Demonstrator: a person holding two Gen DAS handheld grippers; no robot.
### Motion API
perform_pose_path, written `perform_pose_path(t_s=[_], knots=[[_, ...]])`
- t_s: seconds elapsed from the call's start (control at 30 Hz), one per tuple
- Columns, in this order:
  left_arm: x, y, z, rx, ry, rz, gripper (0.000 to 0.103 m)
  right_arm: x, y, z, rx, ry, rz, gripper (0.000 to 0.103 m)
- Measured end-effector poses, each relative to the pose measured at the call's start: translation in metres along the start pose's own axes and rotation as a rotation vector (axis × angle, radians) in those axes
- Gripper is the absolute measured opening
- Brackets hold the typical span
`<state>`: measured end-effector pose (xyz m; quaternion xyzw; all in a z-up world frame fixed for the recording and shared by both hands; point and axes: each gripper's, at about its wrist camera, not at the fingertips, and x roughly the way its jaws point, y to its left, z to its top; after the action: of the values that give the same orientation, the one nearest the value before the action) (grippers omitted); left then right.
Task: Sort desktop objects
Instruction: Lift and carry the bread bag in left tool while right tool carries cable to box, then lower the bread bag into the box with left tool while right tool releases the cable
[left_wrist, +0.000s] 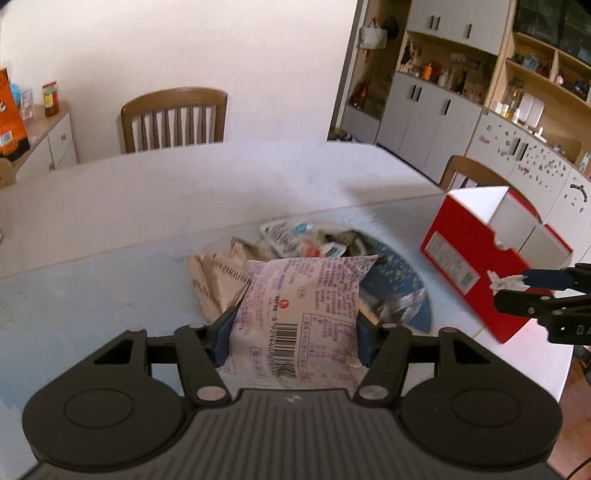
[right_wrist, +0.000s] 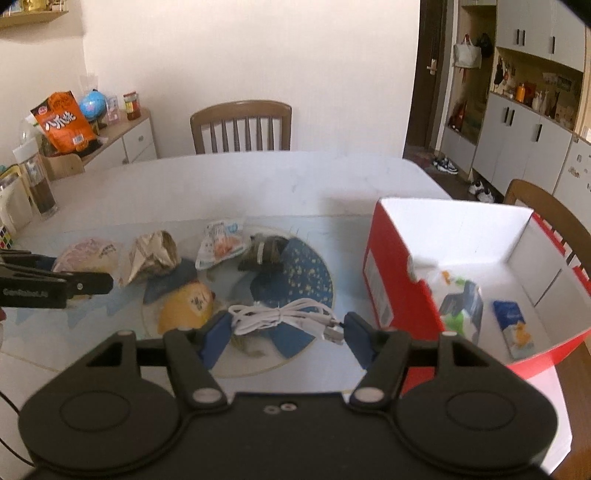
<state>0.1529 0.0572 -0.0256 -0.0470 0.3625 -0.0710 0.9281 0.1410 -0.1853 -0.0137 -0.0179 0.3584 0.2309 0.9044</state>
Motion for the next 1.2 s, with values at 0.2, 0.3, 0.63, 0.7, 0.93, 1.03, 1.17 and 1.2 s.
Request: perform_pose_path(t_s=[0.2,0.3,0.63,0.7,0.93,1.03,1.17,1.2], knots=[[-0.014,-0.027,0.021,0.051,-0.056,-0.036,0.061,-0.016,-0.012,0.010,-0.003,-0.038,-0.002,0.067],[-0.010,-0.047,0.032,0.064,-0.071,-0.058,0.061,-0.022,-0.025,0.014,0.002,-0.055,-0.011,0.067],[0.023,-0.136,0.063,0.138,-0.077,-0.138,0.061,-0.030,-0.091,0.018,0.029,-0.072,-0.028,0.067],[0.032,-0.155,0.066,0.152,-0.073,-0.152,0.061,-0.030,-0.106,0.017,0.031,-0.068,-0.028,0.066],[0.059,-0.214,0.077,0.192,-0.056,-0.188,0.061,-0.027,-0.156,0.013,0.038,-0.048,-0.029,0.066],[0.070,-0.231,0.080,0.204,-0.042,-0.190,0.061,-0.025,-0.173,0.011,0.038,-0.039,-0.022,0.066],[0.084,-0.252,0.085,0.229,-0.019,-0.194,0.061,-0.023,-0.191,0.007,0.037,-0.031,-0.012,0.066],[0.088,-0.257,0.086,0.235,-0.013,-0.198,0.061,-0.022,-0.196,0.006,0.038,-0.028,-0.008,0.066]])
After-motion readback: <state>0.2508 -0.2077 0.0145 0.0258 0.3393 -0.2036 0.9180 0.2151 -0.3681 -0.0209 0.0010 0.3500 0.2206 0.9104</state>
